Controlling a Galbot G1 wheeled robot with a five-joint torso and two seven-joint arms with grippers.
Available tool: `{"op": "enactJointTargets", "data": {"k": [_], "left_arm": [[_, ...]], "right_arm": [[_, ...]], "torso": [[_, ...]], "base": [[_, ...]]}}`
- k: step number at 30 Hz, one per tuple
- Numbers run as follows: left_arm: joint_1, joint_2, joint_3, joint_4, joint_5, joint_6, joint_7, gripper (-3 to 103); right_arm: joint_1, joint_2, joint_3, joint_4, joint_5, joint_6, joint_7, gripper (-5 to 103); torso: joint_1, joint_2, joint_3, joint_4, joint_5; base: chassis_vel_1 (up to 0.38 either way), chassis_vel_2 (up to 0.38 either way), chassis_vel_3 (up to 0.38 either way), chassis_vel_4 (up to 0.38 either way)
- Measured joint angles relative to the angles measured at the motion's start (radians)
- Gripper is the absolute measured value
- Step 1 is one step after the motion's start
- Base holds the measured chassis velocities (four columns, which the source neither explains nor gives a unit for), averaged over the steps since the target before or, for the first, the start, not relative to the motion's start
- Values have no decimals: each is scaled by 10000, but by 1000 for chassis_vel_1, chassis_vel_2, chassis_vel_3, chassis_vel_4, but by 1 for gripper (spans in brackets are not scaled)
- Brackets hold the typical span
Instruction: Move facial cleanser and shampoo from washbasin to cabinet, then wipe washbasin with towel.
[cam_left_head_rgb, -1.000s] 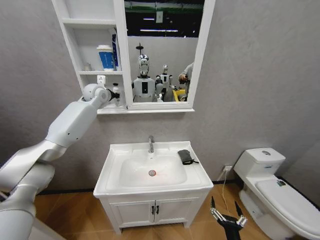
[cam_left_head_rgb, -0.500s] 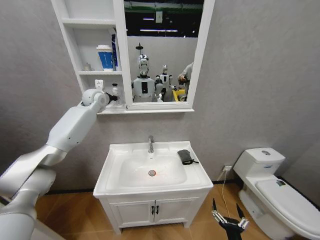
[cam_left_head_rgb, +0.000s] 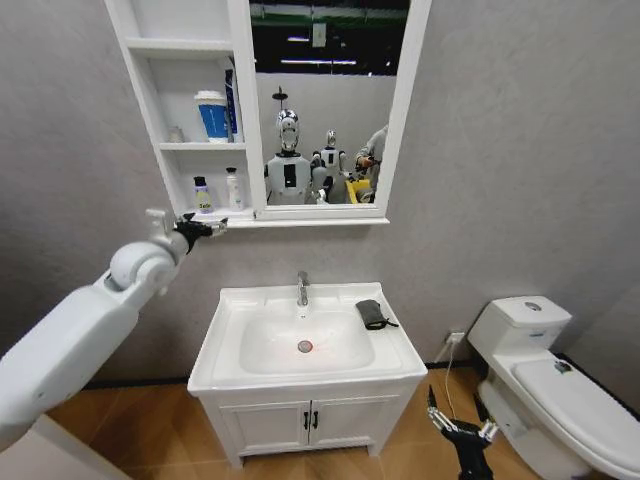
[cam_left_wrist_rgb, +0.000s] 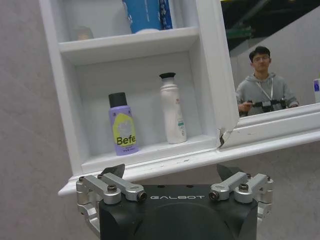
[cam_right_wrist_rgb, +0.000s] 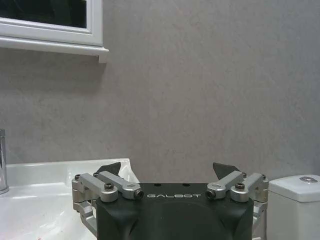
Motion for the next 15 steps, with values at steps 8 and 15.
{"op": "enactJointTargets", "data": {"k": [8,15], "left_arm": [[7740,-1530,-4344,-3058,2493,-873,560,100],[11700,-4744,-5160,-4785,5144,-1150,993,100]], "right_arm": [[178,-489,1186,1194,778,-1637,-389,100],[187,-582,1106,1946,612,-2672,-373,100]], "torso": [[0,0,0,-2,-5],[-2,1,-1,1,-1]], "base": [[0,0,0,0],[0,0,0,0]]}}
